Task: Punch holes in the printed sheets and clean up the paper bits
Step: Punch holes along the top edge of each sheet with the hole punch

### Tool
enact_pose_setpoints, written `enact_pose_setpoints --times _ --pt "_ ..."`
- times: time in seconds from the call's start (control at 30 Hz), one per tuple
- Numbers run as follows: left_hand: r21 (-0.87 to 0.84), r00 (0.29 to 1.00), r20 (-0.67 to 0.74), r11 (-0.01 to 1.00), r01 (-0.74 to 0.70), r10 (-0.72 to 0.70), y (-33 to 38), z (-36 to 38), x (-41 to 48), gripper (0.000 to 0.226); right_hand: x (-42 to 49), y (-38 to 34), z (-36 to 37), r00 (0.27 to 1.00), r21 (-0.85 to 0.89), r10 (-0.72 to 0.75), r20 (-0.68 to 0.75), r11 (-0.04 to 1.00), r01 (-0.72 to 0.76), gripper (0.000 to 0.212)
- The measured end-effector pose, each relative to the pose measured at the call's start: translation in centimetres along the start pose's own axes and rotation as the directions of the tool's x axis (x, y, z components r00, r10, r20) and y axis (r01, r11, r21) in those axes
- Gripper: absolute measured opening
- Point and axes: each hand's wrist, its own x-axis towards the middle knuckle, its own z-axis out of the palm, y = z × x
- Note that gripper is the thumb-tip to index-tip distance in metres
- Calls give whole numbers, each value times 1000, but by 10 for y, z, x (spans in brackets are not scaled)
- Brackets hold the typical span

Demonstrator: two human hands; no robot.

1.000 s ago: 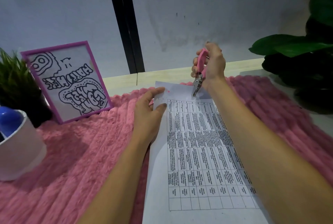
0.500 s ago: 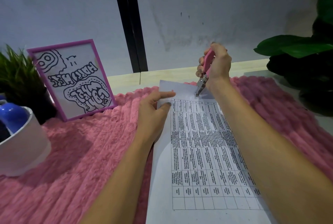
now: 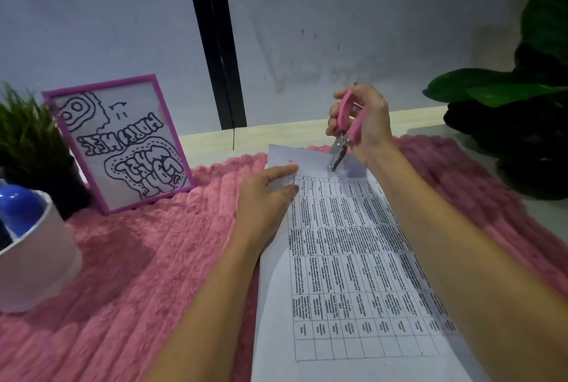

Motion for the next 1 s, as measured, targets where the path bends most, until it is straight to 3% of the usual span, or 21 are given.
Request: enact_pose_setpoints --times 0.13,0.43,1.0 --pt "-20 1000 -9 1000 -4 4 -2 1 0 36 -4 -6 -12 998 32 7 65 999 -9 22" --pt "-203 998 4 978 55 -55 -2 -1 2 36 2 -22 -42 988 -54 -21 -155 998 13 19" --pt "-249 1000 22 968 21 -16 2 0 -1 35 4 -14 -39 970 -62 -51 -238 997 37 19"
